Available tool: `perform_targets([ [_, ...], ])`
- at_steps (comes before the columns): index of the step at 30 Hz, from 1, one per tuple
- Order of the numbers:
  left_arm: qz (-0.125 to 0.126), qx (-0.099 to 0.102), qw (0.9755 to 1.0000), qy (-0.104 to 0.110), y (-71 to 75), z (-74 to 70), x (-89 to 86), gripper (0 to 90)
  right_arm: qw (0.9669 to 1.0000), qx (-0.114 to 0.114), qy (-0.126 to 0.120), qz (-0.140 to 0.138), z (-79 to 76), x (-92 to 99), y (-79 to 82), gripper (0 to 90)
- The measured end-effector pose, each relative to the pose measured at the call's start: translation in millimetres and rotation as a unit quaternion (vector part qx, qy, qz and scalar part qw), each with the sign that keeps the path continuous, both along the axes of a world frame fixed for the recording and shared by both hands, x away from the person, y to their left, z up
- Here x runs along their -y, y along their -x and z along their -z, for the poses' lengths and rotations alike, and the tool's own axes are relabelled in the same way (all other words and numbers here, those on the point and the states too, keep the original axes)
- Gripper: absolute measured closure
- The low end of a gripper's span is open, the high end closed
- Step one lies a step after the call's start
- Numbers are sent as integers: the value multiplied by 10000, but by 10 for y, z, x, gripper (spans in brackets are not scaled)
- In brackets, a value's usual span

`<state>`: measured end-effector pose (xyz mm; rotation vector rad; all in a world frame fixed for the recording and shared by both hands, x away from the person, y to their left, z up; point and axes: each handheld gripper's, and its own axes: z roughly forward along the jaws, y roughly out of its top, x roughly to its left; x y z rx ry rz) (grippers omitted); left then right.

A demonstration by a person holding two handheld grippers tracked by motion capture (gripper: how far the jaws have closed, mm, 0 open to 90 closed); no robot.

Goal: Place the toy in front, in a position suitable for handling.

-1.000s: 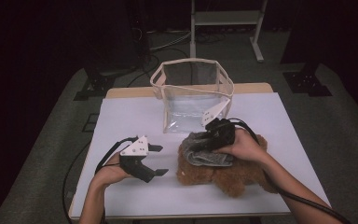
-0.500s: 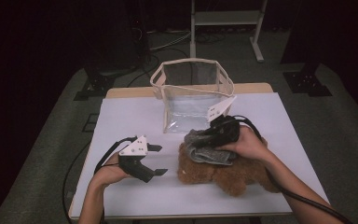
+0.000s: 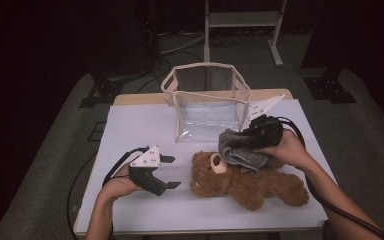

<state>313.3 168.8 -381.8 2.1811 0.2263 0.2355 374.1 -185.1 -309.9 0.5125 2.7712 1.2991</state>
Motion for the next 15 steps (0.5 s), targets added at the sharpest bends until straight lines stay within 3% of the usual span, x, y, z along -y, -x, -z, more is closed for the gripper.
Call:
perform_targets([
  [3,8,-7,10000,-4,2,1,7,198,10000,-73,29,-41,73,-76,-41,724],
  [5,12,-2,10000,-8,-1,3,5,198,9996,-45,259,-105,178,-213,-90,724],
  [10,-9,9,10000,15,-4,-2,-10,198,9993,-105,290,-205,239,-275,-110,724],
  [15,19,6,10000,9,-1,4,32,198,9985,-306,220,-409,260,-285,36,724],
])
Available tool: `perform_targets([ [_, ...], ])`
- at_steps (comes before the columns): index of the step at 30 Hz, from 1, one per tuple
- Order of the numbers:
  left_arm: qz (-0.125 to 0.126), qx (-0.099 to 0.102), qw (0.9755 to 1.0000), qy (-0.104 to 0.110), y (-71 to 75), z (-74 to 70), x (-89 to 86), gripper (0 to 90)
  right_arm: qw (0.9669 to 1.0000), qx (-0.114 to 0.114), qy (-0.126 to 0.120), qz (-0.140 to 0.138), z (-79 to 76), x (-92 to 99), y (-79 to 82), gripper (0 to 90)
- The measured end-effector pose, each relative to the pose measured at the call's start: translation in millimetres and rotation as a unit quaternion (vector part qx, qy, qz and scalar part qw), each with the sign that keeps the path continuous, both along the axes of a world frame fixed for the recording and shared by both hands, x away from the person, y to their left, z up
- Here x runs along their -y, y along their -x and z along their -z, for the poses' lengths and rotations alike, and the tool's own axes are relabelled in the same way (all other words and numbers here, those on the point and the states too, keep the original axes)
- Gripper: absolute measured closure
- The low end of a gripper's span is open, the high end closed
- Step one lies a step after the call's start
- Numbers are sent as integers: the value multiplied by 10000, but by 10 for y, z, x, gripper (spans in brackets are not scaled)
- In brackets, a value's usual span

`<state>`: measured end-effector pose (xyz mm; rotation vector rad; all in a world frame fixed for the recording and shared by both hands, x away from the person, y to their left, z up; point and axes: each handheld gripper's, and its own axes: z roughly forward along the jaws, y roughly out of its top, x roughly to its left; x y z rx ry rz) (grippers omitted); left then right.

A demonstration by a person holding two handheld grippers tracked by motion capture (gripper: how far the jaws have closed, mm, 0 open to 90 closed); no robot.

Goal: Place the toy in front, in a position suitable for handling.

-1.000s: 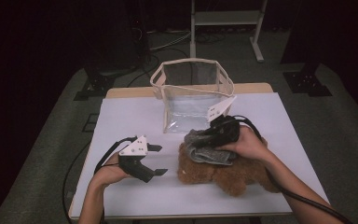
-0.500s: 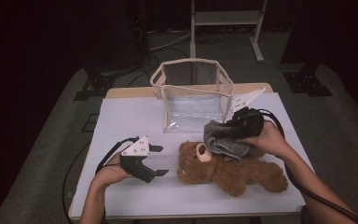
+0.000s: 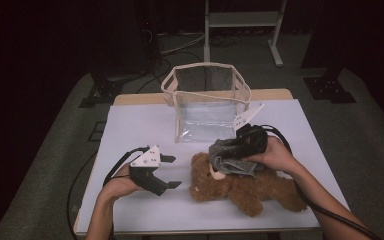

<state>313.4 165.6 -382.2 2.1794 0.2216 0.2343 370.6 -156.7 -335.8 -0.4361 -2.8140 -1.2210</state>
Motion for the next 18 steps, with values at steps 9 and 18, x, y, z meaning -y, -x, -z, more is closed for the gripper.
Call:
perform_targets([
  [9,108,-38,9999,-1,9,14,59,198,9992,-173,3,-361,38,-210,77,724],
  [18,504,-58,9987,-14,50,54,257,198,9984,-271,1,-490,140,-467,0,724],
])
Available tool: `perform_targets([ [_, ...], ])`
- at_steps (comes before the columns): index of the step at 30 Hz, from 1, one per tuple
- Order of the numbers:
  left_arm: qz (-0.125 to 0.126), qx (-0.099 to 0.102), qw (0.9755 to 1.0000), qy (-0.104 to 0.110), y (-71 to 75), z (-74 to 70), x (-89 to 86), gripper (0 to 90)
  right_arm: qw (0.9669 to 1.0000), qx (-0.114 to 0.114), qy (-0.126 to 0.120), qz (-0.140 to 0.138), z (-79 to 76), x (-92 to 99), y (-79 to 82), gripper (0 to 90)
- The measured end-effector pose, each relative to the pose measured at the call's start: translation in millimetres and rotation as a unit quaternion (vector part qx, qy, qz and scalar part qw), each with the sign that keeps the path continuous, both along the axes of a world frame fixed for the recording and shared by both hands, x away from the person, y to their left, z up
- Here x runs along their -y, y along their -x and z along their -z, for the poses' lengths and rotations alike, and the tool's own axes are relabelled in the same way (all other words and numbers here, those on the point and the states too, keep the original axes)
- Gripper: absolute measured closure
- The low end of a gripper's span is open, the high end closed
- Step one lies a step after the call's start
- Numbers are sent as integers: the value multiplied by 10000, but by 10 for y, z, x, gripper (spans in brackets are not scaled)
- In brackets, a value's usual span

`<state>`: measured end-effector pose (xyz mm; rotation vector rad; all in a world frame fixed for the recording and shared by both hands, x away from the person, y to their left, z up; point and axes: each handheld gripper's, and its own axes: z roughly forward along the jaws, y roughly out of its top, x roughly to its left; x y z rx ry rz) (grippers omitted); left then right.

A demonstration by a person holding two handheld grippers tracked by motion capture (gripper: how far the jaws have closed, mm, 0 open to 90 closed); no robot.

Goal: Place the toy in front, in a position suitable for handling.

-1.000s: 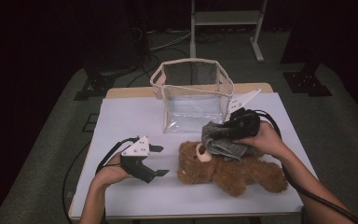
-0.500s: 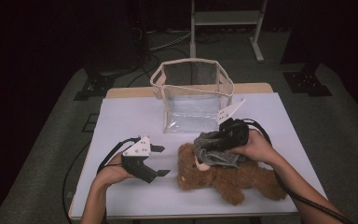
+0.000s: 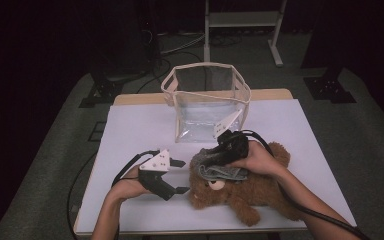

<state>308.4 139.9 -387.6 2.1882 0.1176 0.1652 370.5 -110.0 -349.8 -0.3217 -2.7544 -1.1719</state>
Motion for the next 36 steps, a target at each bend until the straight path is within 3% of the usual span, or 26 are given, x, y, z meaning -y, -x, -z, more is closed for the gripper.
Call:
perform_targets([
  [7,165,-81,9998,-38,10,96,206,201,10000,51,-15,-9,-19,26,65,724],
  [12,263,-128,9995,-113,23,161,318,200,9998,127,-179,42,-71,200,148,724],
  [16,286,-180,9994,-93,27,166,313,200,9991,264,-179,270,-155,388,142,724],
  [21,348,-208,9991,-125,32,158,310,200,9976,258,-201,612,-184,602,62,724],
  [25,337,-140,9992,-130,37,133,301,201,9982,224,-90,556,-124,562,55,724],
  [28,255,-112,9996,44,40,108,308,203,9992,206,85,327,-21,378,104,724],
  [32,362,-123,9993,-56,55,133,334,202,9996,210,78,198,-12,301,119,725],
  [36,363,-124,9993,-51,62,132,348,203,9992,248,57,300,-84,429,130,724],
])
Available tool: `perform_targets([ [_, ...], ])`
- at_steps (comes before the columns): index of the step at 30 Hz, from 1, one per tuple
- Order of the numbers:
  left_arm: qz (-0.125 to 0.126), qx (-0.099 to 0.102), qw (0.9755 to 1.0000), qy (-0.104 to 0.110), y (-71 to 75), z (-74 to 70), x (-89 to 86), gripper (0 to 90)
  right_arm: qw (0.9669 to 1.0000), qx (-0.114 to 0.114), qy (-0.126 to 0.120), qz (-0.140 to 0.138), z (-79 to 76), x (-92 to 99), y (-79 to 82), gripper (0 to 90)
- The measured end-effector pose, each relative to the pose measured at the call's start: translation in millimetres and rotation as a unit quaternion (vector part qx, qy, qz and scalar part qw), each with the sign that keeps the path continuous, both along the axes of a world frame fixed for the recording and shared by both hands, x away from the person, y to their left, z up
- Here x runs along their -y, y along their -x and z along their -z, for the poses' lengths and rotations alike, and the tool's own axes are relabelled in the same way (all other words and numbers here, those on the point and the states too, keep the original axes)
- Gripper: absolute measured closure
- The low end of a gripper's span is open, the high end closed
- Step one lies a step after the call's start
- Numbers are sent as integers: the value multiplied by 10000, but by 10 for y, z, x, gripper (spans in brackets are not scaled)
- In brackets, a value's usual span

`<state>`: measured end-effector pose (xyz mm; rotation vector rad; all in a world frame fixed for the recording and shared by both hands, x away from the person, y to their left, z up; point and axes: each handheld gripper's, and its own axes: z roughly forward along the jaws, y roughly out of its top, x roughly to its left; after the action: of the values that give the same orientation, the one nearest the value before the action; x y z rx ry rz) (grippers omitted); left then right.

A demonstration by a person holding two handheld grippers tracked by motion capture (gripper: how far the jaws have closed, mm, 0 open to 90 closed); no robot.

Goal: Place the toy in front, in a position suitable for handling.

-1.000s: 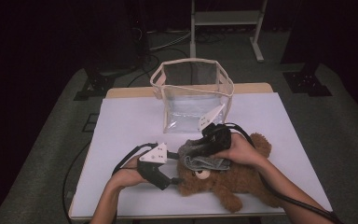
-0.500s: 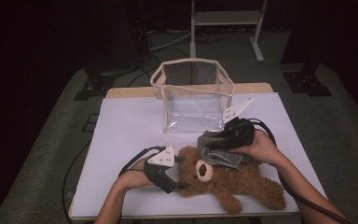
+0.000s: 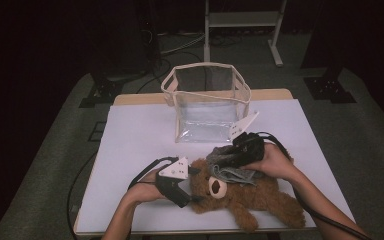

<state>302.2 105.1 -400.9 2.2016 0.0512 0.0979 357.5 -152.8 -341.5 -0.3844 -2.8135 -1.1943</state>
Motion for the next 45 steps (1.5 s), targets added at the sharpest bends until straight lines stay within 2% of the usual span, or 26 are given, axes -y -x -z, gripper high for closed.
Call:
perform_targets([
  [5,-12,38,10000,-40,7,-4,15,202,9991,100,-293,301,-159,391,69,724],
  [9,-12,29,10000,-54,10,-6,18,200,9965,296,-487,619,-339,770,203,723],
  [10,-10,27,10000,-57,13,-6,19,200,9965,296,-487,619,-339,770,203,723],
  [11,-1,30,10000,-77,13,-10,19,200,9943,431,-538,811,-450,994,292,723],
  [13,-1,35,10000,-86,12,-11,22,200,9935,479,-551,873,-484,1066,321,723],
  [15,7,53,9999,-99,11,-13,21,200,9915,576,-536,1035,-560,1246,402,723],
  [16,10,54,9999,-102,9,-14,20,200,9897,652,-465,1186,-617,1418,493,723],
  [18,9,53,9999,-106,9,-14,21,200,9890,673,-464,1230,-628,1470,519,723],
  [19,4,57,9999,-116,7,-16,24,200,9880,689,-386,1324,-629,1575,578,722],
  [21,-1,51,9999,-118,6,-16,26,200,9872,693,-309,1406,-594,1632,612,722],
  [24,-20,40,9999,-115,6,-19,28,201,9877,646,-313,1391,-490,1623,595,722],
  [28,-24,31,10000,-91,5,-19,26,200,9915,507,-200,1178,-268,1395,490,722],
  [29,-24,31,10000,-91,5,-19,26,201,9915,507,-200,1178,-268,1395,490,722],
  [30,-29,20,9999,-99,1,-19,18,201,9938,401,-189,1018,-151,1245,423,722],
  [32,-33,16,9999,-96,-3,-18,16,202,9947,346,-214,947,-97,1173,390,722],
  [33,-47,-10,10000,-77,-3,-15,15,202,9959,269,-232,829,-1,1039,329,722],
  [36,-56,31,9999,-102,-16,-20,8,202,9961,109,-479,732,112,915,252,720],
  [39,-93,14,9999,-61,-22,-35,3,203,9955,16,-633,703,203,855,252,719],
  [41,-167,52,9998,83,-46,-74,7,203,9945,-86,-778,703,273,839,292,718],
  [42,-167,52,9998,83,-46,-74,7,203,9942,-127,-826,674,306,830,325,718],
  [43,-181,59,9997,161,-52,-87,19,203,9942,-127,-826,674,306,830,325,718],
  [44,-172,10,9996,234,-55,-98,63,203,9935,-71,-938,640,341,833,421,719],
  [45,-172,10,9996,234,-55,-98,63,203,9935,-71,-938,640,341,833,421,719],
])
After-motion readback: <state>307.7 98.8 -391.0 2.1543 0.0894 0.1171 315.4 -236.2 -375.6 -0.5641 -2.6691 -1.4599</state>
